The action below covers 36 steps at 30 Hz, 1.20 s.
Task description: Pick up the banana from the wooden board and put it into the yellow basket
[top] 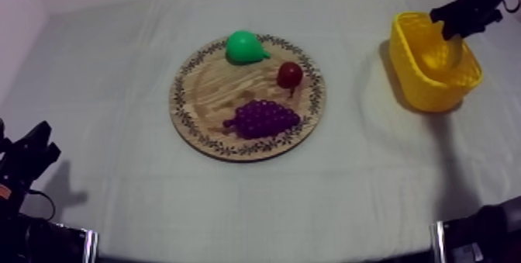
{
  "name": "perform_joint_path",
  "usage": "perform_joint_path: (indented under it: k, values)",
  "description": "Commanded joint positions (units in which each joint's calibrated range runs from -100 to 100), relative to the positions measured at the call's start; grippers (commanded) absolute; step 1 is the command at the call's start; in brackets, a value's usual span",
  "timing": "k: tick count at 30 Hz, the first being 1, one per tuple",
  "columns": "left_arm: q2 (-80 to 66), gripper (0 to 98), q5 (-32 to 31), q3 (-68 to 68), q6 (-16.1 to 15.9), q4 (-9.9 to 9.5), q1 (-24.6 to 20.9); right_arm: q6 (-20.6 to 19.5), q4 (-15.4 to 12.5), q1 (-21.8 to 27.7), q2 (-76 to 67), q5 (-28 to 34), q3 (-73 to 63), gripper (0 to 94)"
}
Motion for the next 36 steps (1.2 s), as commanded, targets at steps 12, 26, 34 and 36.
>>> perform_joint_path:
  k: [12,26,34,36]
  values:
    - [-0.1,0.0,0.0,0.0,0.0,0.00,0.0,-1.5,-1.0,0.2,4.2,-2.5,2.8,36.6]
    - [-0.1,0.0,0.0,0.0,0.0,0.00,0.0,0.6,-1.7,0.0,-1.3,-3.7,3.6,37.9]
    - [-0.1,0.0,0.0,0.0,0.0,0.00,0.0,1.1,-1.9,-0.8,-14.9,-4.9,10.5,7.1]
    - [-0.1,0.0,0.0,0.0,0.0,0.00,0.0,0.8,-1.7,-1.3,-19.3,-5.7,13.2,3.7]
